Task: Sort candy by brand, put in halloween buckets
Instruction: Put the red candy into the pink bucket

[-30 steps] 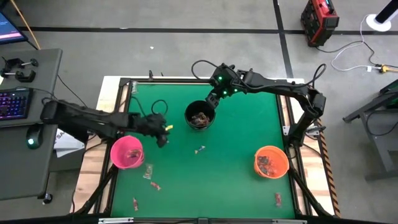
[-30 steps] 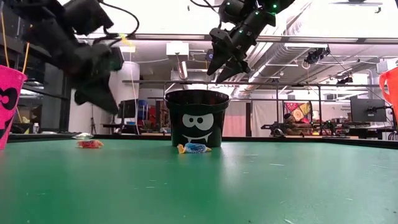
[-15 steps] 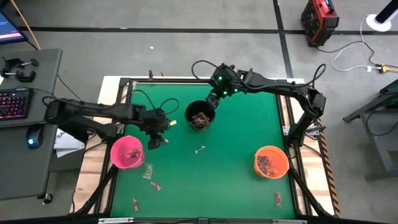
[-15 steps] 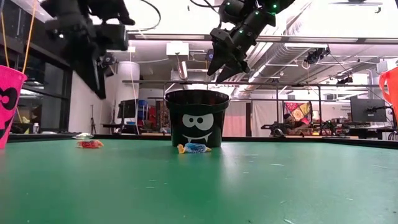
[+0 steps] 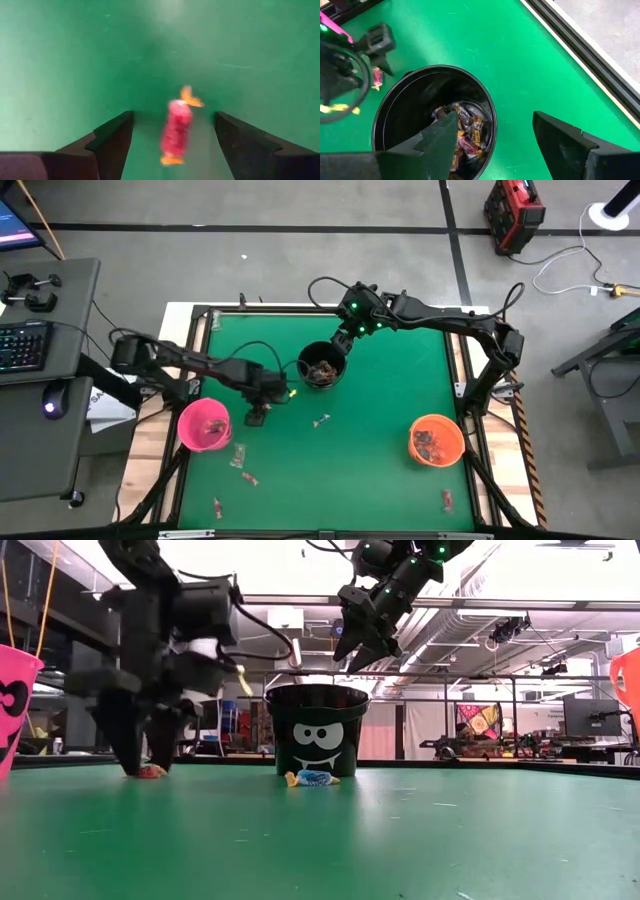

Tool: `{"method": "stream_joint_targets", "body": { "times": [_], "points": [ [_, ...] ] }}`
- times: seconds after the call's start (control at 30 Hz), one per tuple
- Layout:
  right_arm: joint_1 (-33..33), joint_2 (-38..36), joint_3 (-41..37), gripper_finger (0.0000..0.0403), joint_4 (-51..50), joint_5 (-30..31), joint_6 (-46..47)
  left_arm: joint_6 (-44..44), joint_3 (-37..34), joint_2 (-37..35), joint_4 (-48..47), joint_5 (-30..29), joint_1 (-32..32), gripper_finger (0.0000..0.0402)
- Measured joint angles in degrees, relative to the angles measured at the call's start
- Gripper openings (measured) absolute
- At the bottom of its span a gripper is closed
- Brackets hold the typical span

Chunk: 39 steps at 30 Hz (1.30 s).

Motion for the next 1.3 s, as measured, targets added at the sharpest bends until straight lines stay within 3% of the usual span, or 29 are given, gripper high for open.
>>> {"method": "stream_joint_targets", "body": {
  "times": [0.13, 0.2, 0.27, 0.4, 0.43, 0.77, 0.93, 1.13, 1.3],
  "points": [
    [0.0, 0.0, 0.0, 0.025, 0.0, 0.0, 0.0, -0.2, 0.3, 2.5, 0.9, -2.4, -0.1, 0.0263],
    [0.0, 0.0, 0.0, 0.025, 0.0, 0.0, 0.0, 0.0, 0.3, 3.0, 1.0, -3.0, -0.1, 0.0241],
    [0.0, 0.0, 0.0, 0.025, 0.0, 0.0, 0.0, 0.0, 0.3, 3.2, 1.0, -3.9, -0.3, 0.0193],
    [0.0, 0.0, 0.0, 0.025, 0.0, 0.0, -0.1, -1.0, 0.4, 1.5, 1.0, -5.0, -0.2, 0.0041],
    [0.0, 0.0, 0.0, 0.025, 0.0, 0.0, -0.1, -2.0, 0.5, 0.7, 0.7, -4.5, 0.1, 0.0025],
    [0.0, 0.0, 0.0, 0.025, 0.2, 0.0, -3.8, -6.7, 8.2, -17.8, -4.3, 2.9, 4.4, 0.0011],
    [0.0, 0.0, 0.0, 0.025, 0.2, 0.0, -4.2, -18.1, 11.5, -26.3, -14.4, 6.5, 2.8, 0.0011],
    [0.0, 0.0, 0.0, 0.025, 0.2, 0.0, -4.2, -39.9, 12.6, -28.9, -32.7, 16.2, -6.9, 0.0011],
    [0.0, 0.0, 0.0, 0.025, 0.2, 0.0, -4.2, -52.2, 12.4, -28.9, -39.4, 17.1, -19.6, 0.001]
  ]
}}
